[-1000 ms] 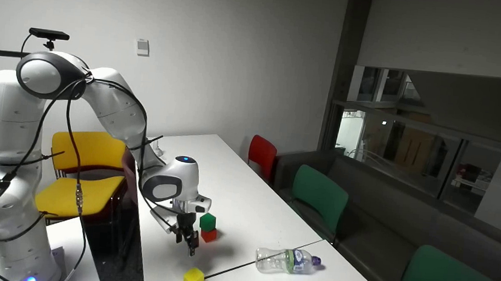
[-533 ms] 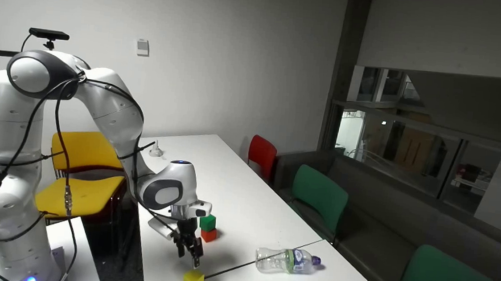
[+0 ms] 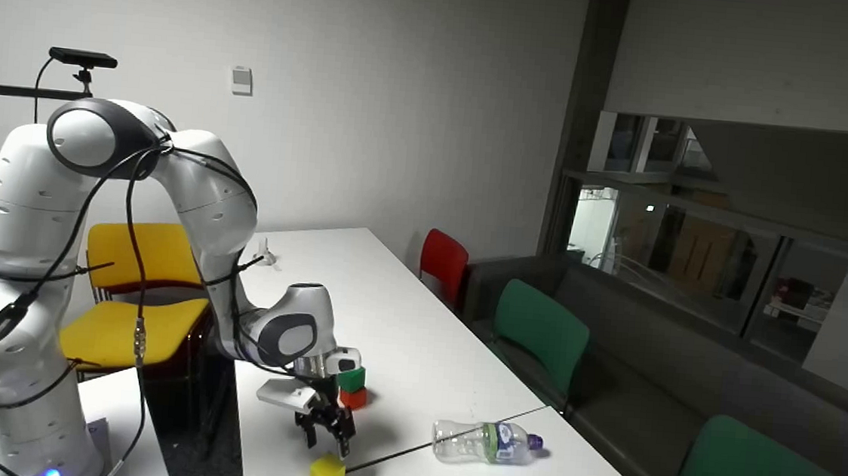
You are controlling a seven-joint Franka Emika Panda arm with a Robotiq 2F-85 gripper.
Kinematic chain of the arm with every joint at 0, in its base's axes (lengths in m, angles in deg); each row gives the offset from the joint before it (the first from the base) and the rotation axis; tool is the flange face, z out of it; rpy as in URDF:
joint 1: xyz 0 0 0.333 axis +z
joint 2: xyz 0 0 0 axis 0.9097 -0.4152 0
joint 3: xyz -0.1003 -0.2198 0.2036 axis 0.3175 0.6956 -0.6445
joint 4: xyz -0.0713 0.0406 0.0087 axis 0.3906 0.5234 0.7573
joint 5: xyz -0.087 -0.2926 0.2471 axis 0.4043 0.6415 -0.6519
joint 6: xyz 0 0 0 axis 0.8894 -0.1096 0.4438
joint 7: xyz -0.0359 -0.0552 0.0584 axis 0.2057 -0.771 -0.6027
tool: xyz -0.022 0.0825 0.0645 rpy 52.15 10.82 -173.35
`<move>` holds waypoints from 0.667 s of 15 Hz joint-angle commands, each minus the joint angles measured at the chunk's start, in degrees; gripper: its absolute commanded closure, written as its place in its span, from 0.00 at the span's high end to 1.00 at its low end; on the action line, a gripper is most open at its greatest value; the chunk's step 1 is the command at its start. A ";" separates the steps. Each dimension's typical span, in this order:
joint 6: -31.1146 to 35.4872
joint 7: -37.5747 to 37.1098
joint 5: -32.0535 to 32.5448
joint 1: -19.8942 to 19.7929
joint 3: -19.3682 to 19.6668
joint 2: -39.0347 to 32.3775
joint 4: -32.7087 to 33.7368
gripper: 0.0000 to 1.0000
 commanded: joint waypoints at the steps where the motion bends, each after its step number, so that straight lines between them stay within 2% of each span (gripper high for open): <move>1: 2.95 0.63 2.01 -0.20 0.92 -4.33 2.92 1.00; 10: 2.61 0.96 0.94 -0.08 1.58 -9.49 5.95 1.00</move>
